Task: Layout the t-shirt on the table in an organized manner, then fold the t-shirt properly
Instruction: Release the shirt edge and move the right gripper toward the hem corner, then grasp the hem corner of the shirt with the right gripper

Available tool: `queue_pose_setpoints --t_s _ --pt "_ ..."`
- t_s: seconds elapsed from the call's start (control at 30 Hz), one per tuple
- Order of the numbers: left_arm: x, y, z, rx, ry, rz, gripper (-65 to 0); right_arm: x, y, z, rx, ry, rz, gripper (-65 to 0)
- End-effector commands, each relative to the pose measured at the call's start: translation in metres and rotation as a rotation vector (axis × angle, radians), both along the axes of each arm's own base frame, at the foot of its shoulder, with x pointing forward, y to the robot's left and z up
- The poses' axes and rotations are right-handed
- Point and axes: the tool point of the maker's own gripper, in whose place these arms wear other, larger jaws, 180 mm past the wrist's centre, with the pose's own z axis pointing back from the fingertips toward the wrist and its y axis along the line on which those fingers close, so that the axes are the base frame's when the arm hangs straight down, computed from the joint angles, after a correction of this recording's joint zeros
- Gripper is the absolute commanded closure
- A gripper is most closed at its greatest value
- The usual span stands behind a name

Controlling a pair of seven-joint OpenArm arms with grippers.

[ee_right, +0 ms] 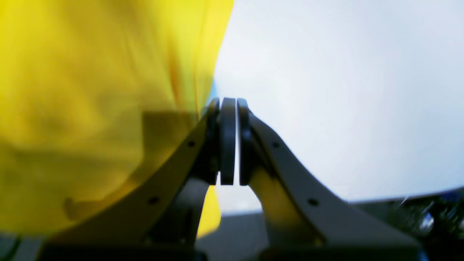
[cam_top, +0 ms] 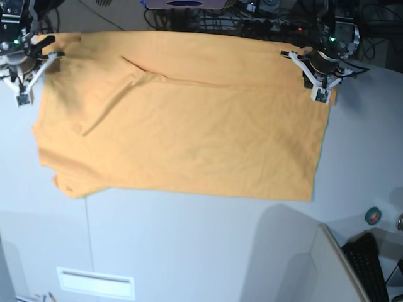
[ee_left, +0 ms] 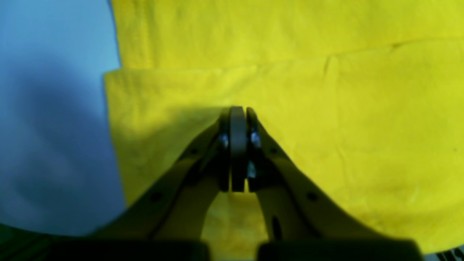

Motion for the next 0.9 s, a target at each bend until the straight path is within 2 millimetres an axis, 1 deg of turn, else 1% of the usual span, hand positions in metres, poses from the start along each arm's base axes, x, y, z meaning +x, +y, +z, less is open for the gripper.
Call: queue_pose_setpoints --t_s 0.0,0.1,0.13,0.23,0.3,0.33,0.37,0.43,0.5,0.53,0.6,0.67,0.73,0.8,0.87 --pt "0.017 0.0 0.016 0.007 -0.062 -0.012 0.0 0.023 -0.007 0.02 -0.028 -0.082 0.01 0.0" --pt "0.036 -0.004 0.033 0.008 -0.123 -0.025 0.0 0.063 -0.007 0.043 -0.035 -0.183 0.013 0.0" --pt "0.044 -0.005 0.038 0.009 -0.142 -0.027 0.0 0.08 -0.01 0.052 -0.038 -0.222 0.007 0.0" --pt "0.057 -0.004 0.046 0.02 -0.138 -0.017 0.0 0.126 -0.022 0.082 -0.034 -0.342 -0.037 0.0" --pt "0.063 0.008 0.054 0.037 -0.146 0.014 0.0 0.164 -0.026 0.099 -0.01 -0.41 -0.059 0.0" --pt "0.065 0.013 0.057 0.039 -0.156 0.034 0.0 0.182 -0.027 0.103 0.011 -0.428 -0.072 -2.9" --pt "0.065 0.016 0.058 0.036 -0.163 0.056 0.0 0.201 -0.029 0.104 0.034 -0.435 -0.084 -11.4" --pt "0.063 0.027 0.061 0.039 -0.174 0.098 0.0 0.224 -0.038 0.094 0.073 -0.4 -0.107 -23.9" --pt "0.062 0.035 0.064 0.048 -0.18 0.121 0.0 0.244 -0.042 0.072 0.145 -0.333 -0.142 -34.4" --pt "0.06 0.041 0.065 0.054 -0.183 0.137 0.0 0.25 -0.042 0.058 0.191 -0.287 -0.167 -37.8" --pt "0.056 0.048 0.065 0.041 -0.182 0.163 0.0 0.261 -0.042 0.042 0.257 -0.238 -0.195 -38.9" --pt "0.054 0.056 0.067 0.004 -0.197 0.208 0.0 0.268 -0.04 0.03 0.301 -0.239 -0.207 -38.9" --pt "0.051 0.071 0.07 -0.014 -0.207 0.252 0.0 0.272 -0.032 0.02 0.342 -0.248 -0.217 -39.0" --pt "0.047 0.086 0.07 -0.025 -0.205 0.288 0.0 0.272 -0.024 0.011 0.378 -0.234 -0.225 -39.0" --pt "0.045 0.093 0.068 -0.033 -0.198 0.302 0.0 0.27 -0.02 0.003 0.388 -0.231 -0.24 -39.0"
